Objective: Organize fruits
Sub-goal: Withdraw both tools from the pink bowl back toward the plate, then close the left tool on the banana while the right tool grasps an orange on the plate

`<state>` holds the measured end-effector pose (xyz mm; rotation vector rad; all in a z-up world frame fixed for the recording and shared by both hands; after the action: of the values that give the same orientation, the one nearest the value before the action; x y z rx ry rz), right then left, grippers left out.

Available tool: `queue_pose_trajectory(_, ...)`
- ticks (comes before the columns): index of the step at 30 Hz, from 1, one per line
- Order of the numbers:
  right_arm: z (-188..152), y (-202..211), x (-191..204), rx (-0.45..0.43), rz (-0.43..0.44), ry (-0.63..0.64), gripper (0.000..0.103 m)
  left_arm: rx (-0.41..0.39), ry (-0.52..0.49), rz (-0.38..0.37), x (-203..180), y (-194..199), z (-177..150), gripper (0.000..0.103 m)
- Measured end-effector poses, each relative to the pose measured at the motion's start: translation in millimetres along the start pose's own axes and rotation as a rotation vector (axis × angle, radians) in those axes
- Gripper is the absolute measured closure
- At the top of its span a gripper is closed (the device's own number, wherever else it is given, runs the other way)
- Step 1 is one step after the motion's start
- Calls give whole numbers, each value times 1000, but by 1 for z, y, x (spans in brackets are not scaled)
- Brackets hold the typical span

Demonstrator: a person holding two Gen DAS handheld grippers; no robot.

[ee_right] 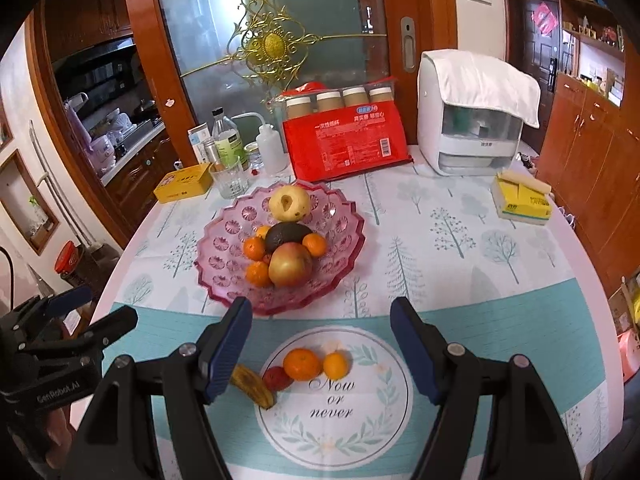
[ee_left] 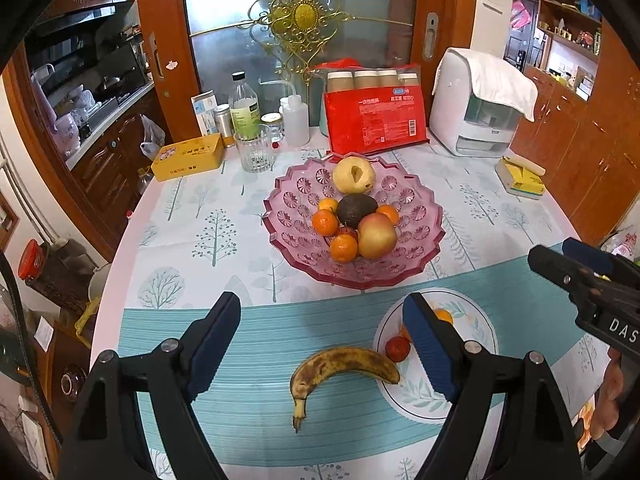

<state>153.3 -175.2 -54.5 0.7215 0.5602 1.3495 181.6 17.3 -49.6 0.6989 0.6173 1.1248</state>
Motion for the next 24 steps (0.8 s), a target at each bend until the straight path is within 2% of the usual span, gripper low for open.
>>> queue_pose_trajectory(4,-12,0,-1,23,12,11,31,1,-4,3,2,1,-6,18)
queue_pose_trajectory(9,-32,-4,-3,38,-14,48,31,29,-16,10,8,-7,-20,17)
queue_pose_trajectory(16,-56,-9,0,49,12,16,31,69,-47,-16,15,-22,-44,17)
queue_pose_trajectory(24,-87,-28,12,88,36,-6,31,139,-169,-85,11,-50,-68,17)
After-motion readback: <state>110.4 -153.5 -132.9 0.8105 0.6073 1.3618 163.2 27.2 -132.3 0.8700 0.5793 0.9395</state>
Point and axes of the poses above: each gripper's, at about its wrist camera, not at the fingertips, and y roughly against the way its jaws point, x to its left, z to its top, the point moved 10 cm from there along -y, roughly the way its jaws point, and after that the axes turned 7 degrees about -z, right-handed, at the moved point
